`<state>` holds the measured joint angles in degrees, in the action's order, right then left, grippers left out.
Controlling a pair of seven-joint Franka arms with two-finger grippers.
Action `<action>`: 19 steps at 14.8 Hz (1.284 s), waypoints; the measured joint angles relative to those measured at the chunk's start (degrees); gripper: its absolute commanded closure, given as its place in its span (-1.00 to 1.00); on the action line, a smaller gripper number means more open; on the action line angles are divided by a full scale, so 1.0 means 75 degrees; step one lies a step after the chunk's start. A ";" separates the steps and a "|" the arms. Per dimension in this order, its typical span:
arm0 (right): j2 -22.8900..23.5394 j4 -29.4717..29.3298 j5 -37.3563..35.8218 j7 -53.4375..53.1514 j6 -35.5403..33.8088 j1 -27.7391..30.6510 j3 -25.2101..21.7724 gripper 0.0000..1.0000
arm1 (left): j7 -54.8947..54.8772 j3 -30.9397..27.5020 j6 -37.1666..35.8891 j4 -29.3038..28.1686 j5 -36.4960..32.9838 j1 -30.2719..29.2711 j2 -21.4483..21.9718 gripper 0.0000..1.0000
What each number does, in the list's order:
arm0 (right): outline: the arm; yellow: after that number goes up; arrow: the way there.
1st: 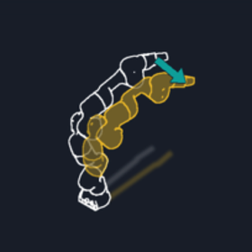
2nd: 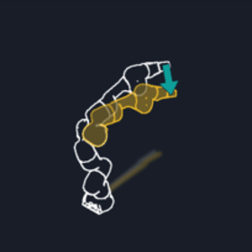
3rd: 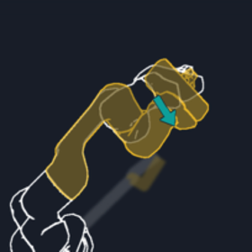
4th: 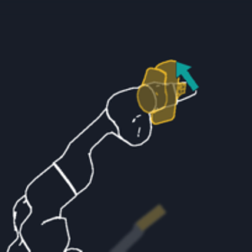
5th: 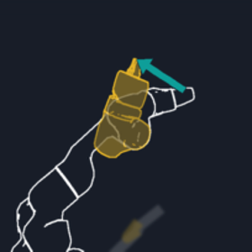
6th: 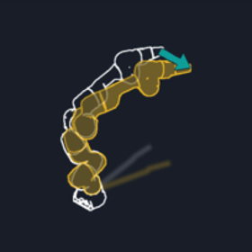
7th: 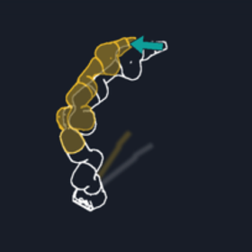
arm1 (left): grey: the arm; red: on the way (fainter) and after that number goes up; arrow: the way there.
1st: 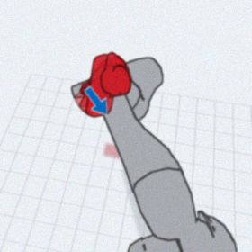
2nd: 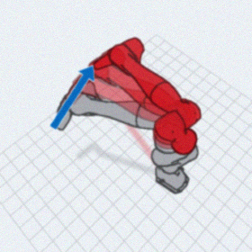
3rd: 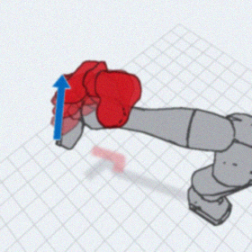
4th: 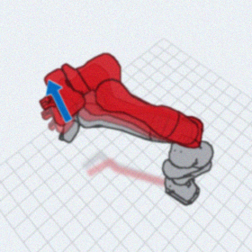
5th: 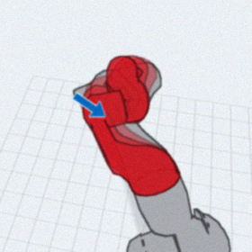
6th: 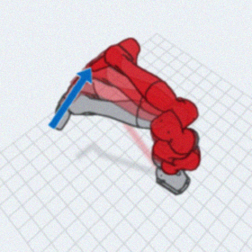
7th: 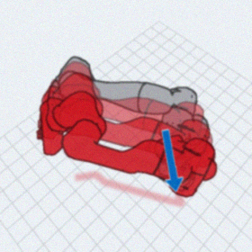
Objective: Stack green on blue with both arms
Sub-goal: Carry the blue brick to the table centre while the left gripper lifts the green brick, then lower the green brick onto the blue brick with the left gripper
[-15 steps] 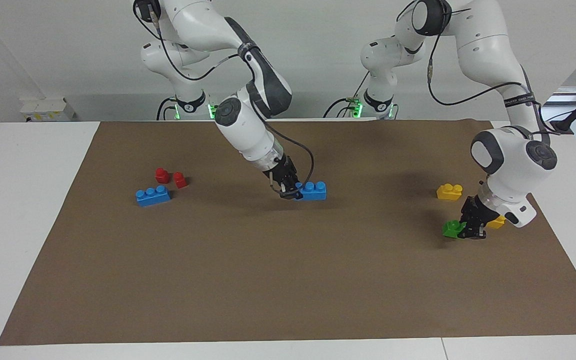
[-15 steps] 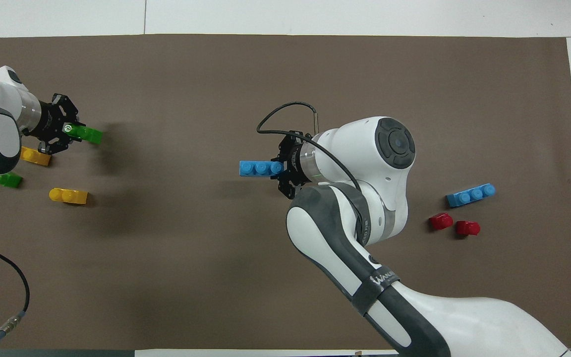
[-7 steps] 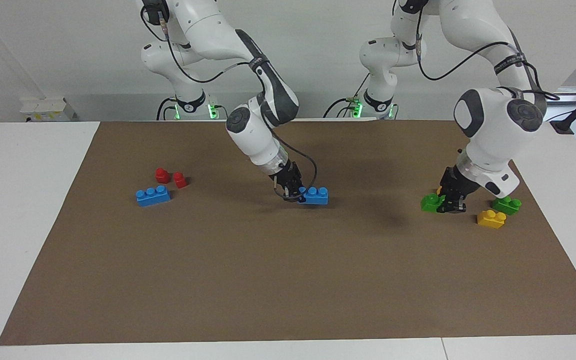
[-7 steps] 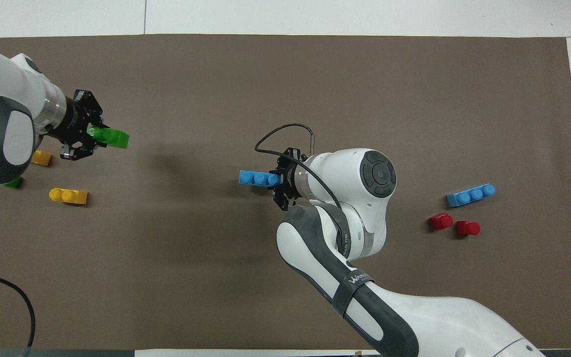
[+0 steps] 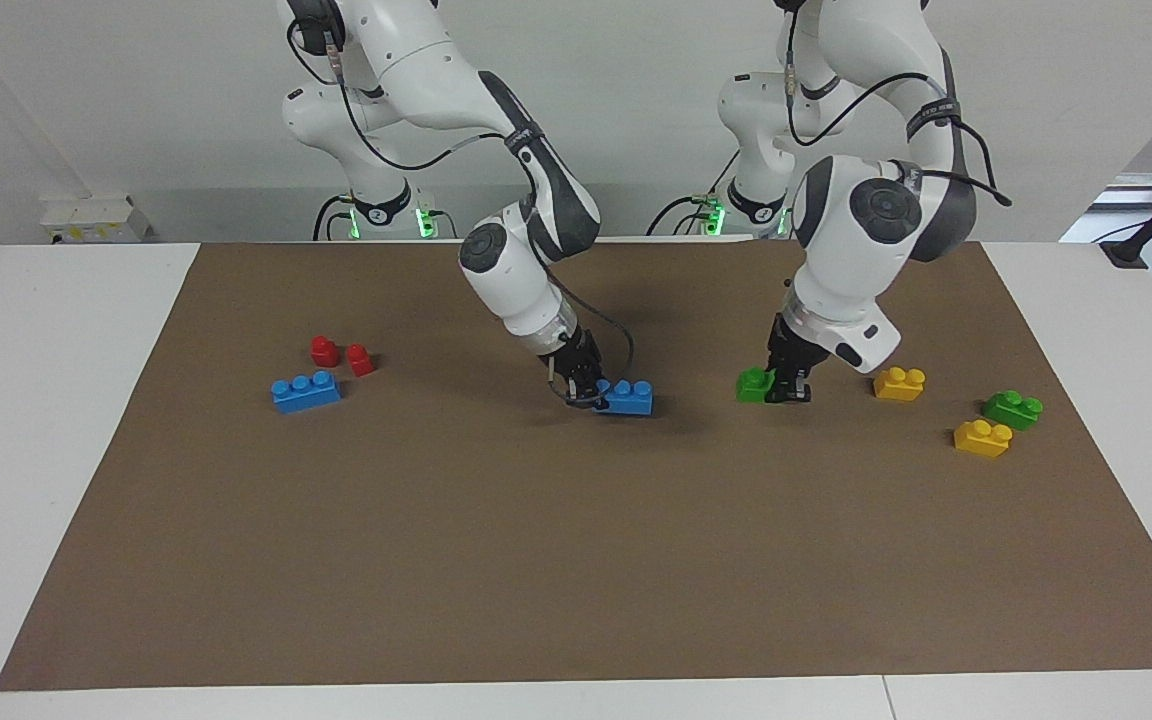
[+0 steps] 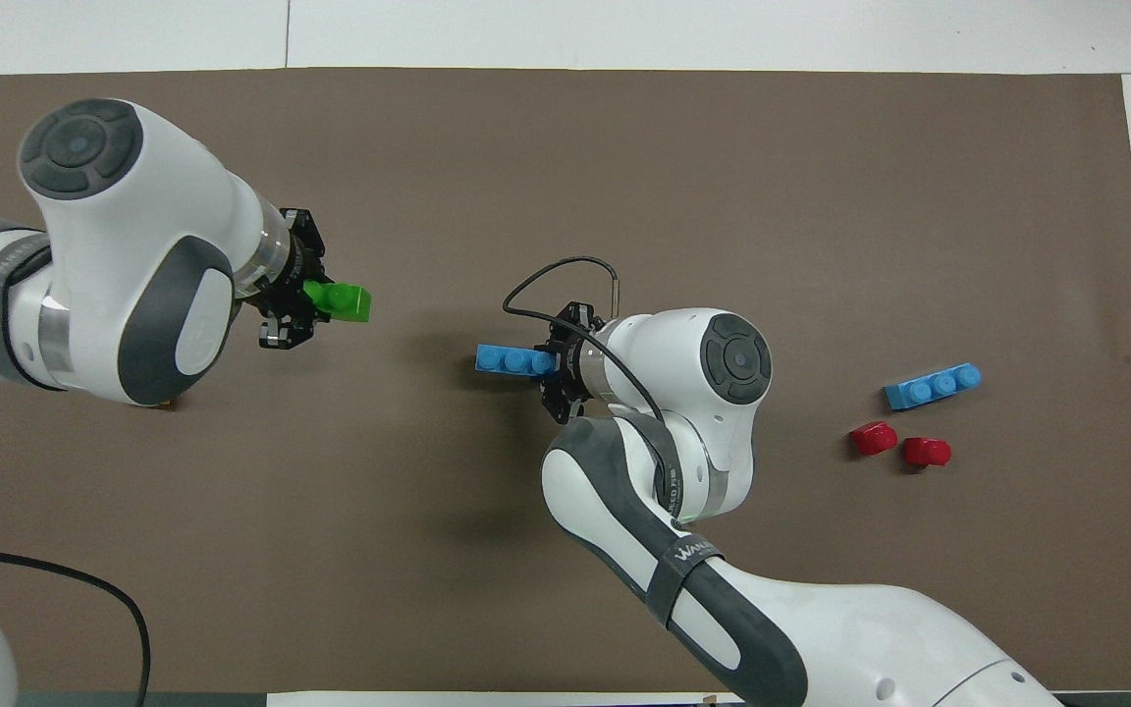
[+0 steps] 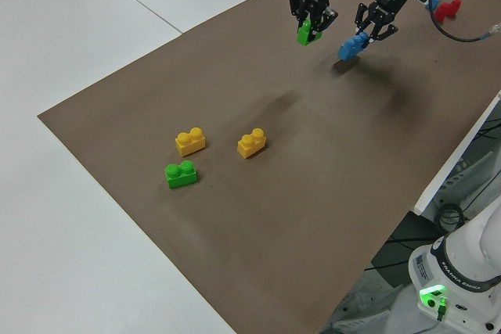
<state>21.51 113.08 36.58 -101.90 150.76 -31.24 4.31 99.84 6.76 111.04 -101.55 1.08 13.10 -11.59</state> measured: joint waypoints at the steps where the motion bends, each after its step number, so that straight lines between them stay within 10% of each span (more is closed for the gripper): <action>1: 0.0004 0.0032 0.0000 0.0000 0.0017 -0.0020 0.0000 1.00 | 0.0291 0.0001 0.0012 -0.0112 0.0000 0.0220 0.0055 1.00; 19: 0.0136 0.0177 0.0001 -0.0004 0.0346 -0.0326 -0.0016 1.00 | 0.2596 -0.0015 0.2651 -0.2309 -0.0176 0.2073 0.0524 1.00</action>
<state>22.53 114.41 36.58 -101.94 153.36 -33.69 4.19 119.32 6.65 130.92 -118.86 -0.24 28.64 -7.66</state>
